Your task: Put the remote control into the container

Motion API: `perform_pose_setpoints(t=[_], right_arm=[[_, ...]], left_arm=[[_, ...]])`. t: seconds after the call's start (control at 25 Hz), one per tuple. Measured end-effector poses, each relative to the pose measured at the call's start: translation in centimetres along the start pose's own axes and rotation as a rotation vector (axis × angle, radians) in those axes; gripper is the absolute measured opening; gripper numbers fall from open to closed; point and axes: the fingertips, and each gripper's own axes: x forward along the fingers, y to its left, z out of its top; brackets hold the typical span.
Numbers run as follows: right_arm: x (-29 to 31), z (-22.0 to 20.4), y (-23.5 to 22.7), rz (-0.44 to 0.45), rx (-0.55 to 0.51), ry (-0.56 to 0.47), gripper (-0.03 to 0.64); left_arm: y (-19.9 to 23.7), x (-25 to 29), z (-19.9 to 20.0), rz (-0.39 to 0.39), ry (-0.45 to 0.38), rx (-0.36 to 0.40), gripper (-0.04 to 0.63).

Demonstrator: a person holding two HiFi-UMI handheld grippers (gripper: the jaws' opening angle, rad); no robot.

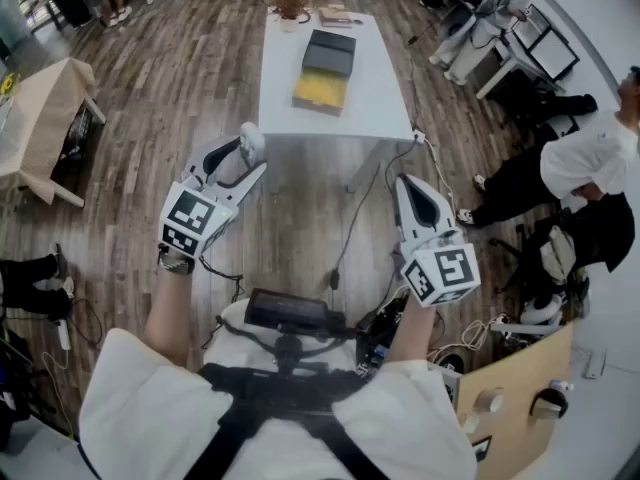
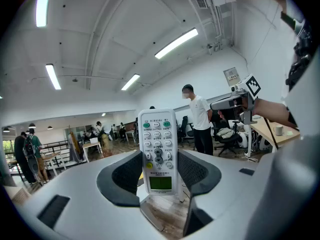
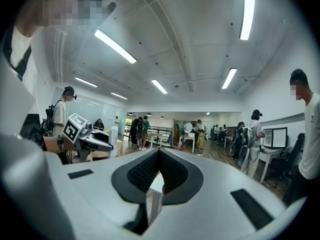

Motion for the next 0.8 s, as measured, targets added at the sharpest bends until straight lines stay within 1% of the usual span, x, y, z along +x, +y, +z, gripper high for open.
perform_pose_setpoints(t=[0.2,0.44,0.64,0.8], right_arm=[[0.2,0.8,0.6,0.004,0.052,-0.054,0.003],[0.4,1.2,2.1,-0.01,0.068,-0.071,0.003],[1.4,0.4,4.1,-0.006,0.064,-0.046,0.004],[2.5,-0.3,4.1,0.002,0.078,-0.03,0.003]], left_arm=[[0.8,-0.5,-0.1,-0.005,-0.02,-0.011,0.239],[1.2,-1.6,-0.6,-0.012,-0.025,-0.004,0.239],[2.0,-2.0,-2.3,-0.033,-0.009,-0.002,0.239],[2.8,-1.7,-3.1,-0.038,0.009,-0.001,0.239]])
